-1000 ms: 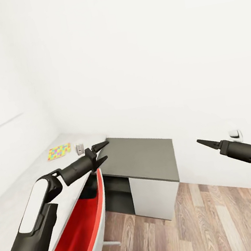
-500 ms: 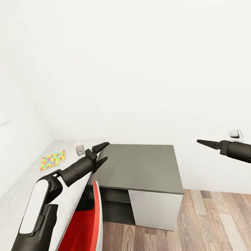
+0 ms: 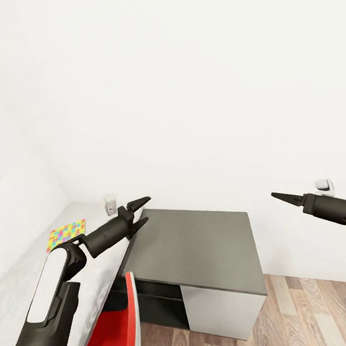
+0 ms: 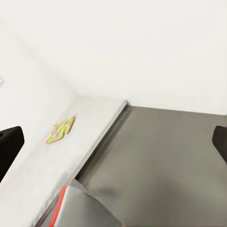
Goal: Put all the toys in the child's room - the three board games (two on the bed and one on the table), the two jigsaw puzzles on the table, and the tennis ball on the table - inside the toy box on the table in the child's room.
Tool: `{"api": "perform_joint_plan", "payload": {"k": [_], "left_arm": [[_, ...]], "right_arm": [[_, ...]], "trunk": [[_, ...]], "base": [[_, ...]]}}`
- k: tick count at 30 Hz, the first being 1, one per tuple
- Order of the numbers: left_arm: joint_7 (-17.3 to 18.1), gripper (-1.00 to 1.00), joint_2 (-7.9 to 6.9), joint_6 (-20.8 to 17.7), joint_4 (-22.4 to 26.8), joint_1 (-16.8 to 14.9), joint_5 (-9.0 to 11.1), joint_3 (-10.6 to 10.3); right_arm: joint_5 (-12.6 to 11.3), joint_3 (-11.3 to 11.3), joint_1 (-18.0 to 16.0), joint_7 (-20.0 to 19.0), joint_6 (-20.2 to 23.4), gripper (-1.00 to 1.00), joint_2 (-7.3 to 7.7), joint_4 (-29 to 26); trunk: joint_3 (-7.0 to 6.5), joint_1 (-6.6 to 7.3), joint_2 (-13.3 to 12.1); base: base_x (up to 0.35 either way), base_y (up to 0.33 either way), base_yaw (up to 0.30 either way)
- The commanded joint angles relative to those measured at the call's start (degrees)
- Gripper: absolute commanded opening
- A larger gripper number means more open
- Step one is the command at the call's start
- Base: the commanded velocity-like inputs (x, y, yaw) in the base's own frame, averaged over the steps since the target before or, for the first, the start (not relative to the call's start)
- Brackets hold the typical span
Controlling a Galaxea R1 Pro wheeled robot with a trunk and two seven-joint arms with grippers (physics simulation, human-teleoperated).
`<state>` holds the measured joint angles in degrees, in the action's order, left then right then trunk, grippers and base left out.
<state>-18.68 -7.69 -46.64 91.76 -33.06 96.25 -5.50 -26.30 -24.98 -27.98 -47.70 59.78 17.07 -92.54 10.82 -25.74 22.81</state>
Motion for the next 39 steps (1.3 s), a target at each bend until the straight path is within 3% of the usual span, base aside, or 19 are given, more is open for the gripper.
{"api": "perform_joint_plan", "payload": {"k": [1, 26, 39], "left_arm": [[-0.5, 1.00, -0.03, 0.0, 0.0, -0.1, 0.6, 0.0], [-0.5, 1.00, 0.04, -0.1, 0.0, -0.1, 0.6, -0.1], [-0.8, 1.00, 0.04, -0.1, 0.0, -0.1, 0.5, -0.2]], "right_arm": [[0.3, -0.1, -0.1, -0.4, 0.2, 1.00, 0.00, 0.0], [0.2, -0.2, -0.1, -0.4, 0.2, 1.00, 0.07, 0.0], [0.2, -0.2, -0.1, -0.4, 0.2, 1.00, 0.09, 0.0]], "trunk": [[0.12, -0.05, 0.1], [0.12, -0.05, 0.1], [0.12, -0.05, 0.1]], "base": [[0.140, 0.000, 0.094], [0.025, 0.000, 0.058], [0.217, 0.000, 0.001]]}}
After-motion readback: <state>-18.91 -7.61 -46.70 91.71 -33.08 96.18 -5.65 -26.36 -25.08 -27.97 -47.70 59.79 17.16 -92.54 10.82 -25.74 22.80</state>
